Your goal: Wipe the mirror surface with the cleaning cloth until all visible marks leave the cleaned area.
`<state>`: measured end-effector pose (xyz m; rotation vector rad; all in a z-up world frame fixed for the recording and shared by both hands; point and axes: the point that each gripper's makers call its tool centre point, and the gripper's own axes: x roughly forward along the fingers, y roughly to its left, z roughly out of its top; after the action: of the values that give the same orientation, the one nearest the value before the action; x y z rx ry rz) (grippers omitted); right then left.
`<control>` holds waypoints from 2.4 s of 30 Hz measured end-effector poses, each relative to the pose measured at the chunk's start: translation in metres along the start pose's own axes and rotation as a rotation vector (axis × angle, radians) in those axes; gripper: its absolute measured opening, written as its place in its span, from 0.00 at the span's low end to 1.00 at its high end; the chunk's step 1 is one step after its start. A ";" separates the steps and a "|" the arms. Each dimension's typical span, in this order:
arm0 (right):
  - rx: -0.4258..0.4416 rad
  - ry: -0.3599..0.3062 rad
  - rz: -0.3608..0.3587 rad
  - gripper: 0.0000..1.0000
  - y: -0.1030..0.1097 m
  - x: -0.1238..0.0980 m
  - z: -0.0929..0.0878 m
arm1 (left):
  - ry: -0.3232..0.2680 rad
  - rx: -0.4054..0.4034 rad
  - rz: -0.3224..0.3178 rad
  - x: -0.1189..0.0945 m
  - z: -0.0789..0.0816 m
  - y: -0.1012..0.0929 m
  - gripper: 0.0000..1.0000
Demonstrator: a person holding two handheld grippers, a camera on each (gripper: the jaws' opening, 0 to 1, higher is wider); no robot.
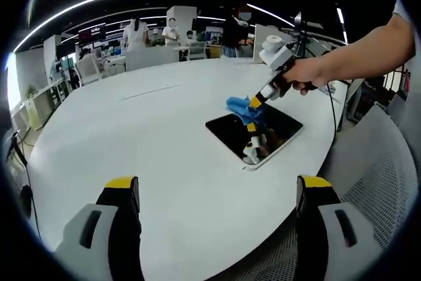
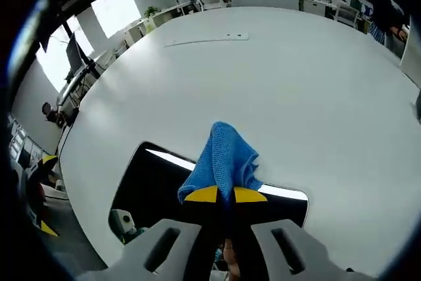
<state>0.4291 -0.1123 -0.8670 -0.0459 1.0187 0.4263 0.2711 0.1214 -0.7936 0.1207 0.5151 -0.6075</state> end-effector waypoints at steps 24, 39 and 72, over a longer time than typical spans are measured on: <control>0.049 0.017 -0.072 0.01 -0.035 -0.011 -0.007 | 0.024 0.010 0.003 0.001 -0.004 -0.001 0.99; 0.076 -0.011 -0.072 0.01 -0.017 -0.021 -0.025 | 0.045 0.014 -0.011 0.002 -0.009 -0.003 0.99; 0.111 -0.038 -0.018 0.01 0.017 -0.048 -0.079 | 0.027 -0.023 -0.028 0.003 -0.005 -0.006 0.99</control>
<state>0.3369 -0.1306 -0.8668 0.0518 1.0027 0.3522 0.2680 0.1165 -0.7992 0.0999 0.5502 -0.6277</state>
